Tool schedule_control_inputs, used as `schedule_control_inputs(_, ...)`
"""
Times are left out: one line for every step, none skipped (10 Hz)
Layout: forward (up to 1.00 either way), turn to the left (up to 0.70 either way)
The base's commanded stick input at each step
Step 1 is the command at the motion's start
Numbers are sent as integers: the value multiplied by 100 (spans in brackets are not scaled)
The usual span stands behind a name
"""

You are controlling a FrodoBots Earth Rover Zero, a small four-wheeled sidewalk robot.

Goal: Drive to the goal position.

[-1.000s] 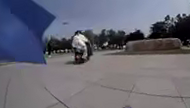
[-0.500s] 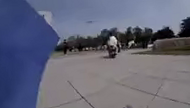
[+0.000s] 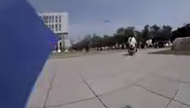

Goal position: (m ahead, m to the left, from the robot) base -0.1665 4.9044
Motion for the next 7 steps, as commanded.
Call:
schedule_control_inputs(0,85)
schedule_control_inputs(0,85)
schedule_control_inputs(0,85)
schedule_control_inputs(0,85)
schedule_control_inputs(0,85)
schedule_control_inputs(0,85)
schedule_control_inputs(0,85)
